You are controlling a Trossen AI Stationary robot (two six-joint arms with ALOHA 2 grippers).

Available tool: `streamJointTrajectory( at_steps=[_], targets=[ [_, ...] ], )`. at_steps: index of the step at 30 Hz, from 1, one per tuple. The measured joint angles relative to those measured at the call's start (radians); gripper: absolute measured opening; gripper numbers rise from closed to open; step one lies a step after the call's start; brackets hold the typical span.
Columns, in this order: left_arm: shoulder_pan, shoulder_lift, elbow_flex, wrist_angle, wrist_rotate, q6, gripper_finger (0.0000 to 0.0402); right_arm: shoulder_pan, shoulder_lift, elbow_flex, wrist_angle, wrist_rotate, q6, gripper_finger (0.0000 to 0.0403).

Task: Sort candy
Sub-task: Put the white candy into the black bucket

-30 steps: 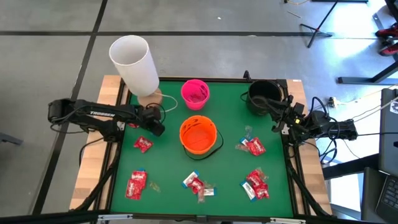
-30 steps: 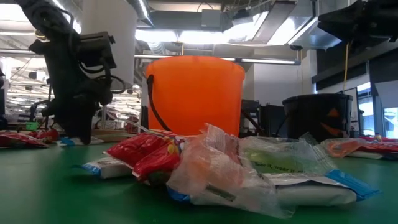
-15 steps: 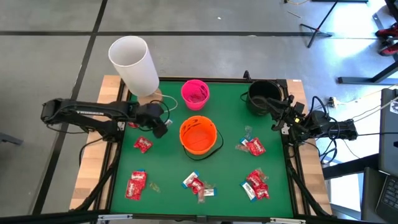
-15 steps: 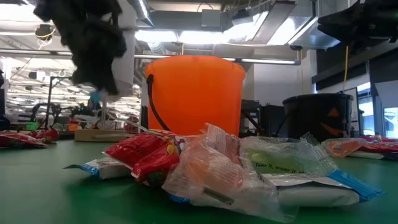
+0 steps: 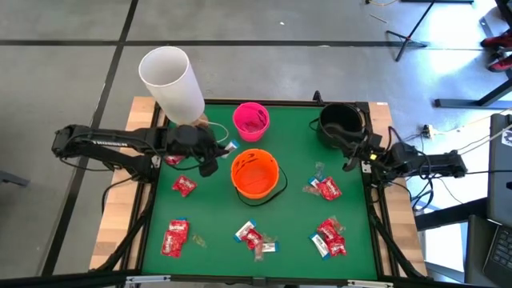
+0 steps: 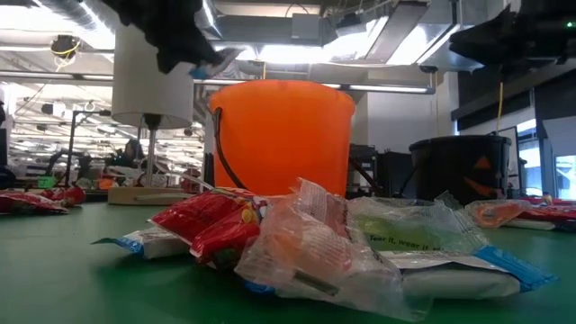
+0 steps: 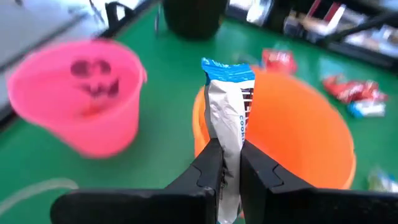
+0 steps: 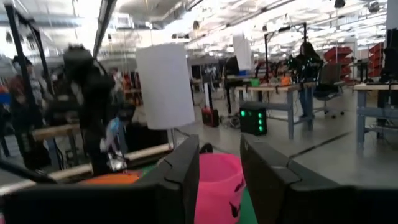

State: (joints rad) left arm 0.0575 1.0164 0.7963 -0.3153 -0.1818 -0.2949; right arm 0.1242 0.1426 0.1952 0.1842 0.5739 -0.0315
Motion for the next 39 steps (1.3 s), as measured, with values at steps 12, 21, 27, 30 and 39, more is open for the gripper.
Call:
streamJointTrajectory(
  at_steps=[12, 21, 27, 30, 39],
  targets=[
    [0.065, 0.043, 0.000, 0.198, 0.000, 0.174, 0.0023, 0.000, 0.338, 0.140, 0.122, -0.003, -0.017, 0.0115],
    [0.100, 0.071, 0.000, 0.329, 0.010, 0.247, 0.0023, 0.000, 0.634, 0.256, 0.312, -0.019, -0.030, 0.0180],
    [0.100, 0.079, 0.001, 0.430, 0.020, 0.280, 0.0023, -0.015, 0.808, 0.340, 0.371, -0.024, -0.051, 0.0234],
    [0.100, 0.090, 0.001, 0.478, 0.023, 0.283, 0.0023, -0.044, 0.897, 0.383, 0.415, -0.079, -0.051, 0.0243],
    [0.100, 0.160, 0.001, 0.551, 0.065, 0.334, 0.0023, -0.124, 1.135, 0.542, 0.505, -0.266, -0.046, 0.0246]
  ],
)
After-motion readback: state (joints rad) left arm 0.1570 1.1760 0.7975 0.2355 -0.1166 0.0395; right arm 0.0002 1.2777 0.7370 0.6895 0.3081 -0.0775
